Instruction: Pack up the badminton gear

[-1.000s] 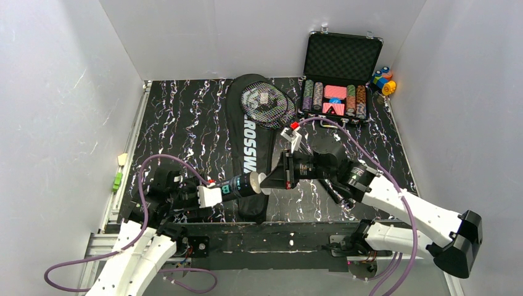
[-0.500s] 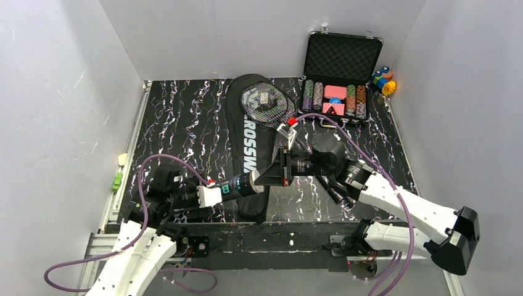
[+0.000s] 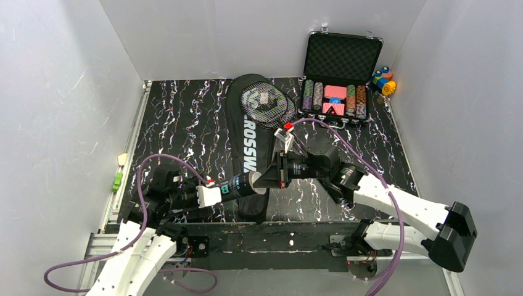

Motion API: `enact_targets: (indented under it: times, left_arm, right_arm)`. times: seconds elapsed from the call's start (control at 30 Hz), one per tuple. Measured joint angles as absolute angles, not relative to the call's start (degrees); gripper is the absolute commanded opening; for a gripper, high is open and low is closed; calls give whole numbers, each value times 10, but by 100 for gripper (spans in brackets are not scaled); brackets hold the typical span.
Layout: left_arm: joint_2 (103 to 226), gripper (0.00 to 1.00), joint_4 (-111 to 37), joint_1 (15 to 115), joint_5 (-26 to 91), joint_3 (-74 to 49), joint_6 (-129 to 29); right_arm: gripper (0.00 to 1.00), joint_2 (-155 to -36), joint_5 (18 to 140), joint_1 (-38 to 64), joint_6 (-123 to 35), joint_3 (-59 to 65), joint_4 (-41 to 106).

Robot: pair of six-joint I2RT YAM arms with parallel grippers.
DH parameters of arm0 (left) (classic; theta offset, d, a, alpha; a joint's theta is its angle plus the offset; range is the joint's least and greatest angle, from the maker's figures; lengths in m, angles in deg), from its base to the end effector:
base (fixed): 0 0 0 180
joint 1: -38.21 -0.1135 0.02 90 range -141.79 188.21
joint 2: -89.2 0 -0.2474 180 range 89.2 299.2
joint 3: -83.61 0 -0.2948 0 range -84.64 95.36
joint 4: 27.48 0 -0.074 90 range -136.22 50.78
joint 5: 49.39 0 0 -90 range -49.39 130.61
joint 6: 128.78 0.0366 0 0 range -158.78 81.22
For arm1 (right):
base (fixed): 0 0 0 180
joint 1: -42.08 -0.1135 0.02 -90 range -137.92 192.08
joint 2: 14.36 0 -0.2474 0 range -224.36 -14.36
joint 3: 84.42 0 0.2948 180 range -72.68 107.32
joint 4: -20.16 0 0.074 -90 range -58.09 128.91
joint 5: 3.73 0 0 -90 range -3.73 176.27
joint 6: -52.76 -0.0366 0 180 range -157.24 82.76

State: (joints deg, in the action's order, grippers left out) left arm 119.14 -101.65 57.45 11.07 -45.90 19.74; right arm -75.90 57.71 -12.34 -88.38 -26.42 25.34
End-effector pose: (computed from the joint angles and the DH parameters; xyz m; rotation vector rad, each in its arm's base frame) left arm 0.1304 -0.0646 0.2552 1.6417 1.7101 -0.3256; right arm 0.1611 0.2552 0.2967 -0.4990 2.0068 1.6919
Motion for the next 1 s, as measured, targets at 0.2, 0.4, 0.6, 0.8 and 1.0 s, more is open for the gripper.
enact_targets:
  times: [0.2, 0.4, 0.6, 0.8, 1.0]
  left_arm:
    - [1191, 12, -1024, 575, 115, -455, 197]
    - [1191, 12, -1026, 575, 114, -454, 197]
    - [1191, 12, -1026, 575, 115, -451, 197]
    - [1191, 12, -1027, 575, 115, -450, 197]
    - [1191, 12, -1037, 574, 120, -450, 197]
  right_arm:
    - [1, -770, 577, -123, -886, -264, 231]
    - [1, -775, 568, -123, -896, -264, 201]
    - [1, -782, 552, -123, -903, -264, 176]
    - [38, -782, 550, -123, -913, -270, 164]
    - [60, -781, 545, -123, -920, -282, 147]
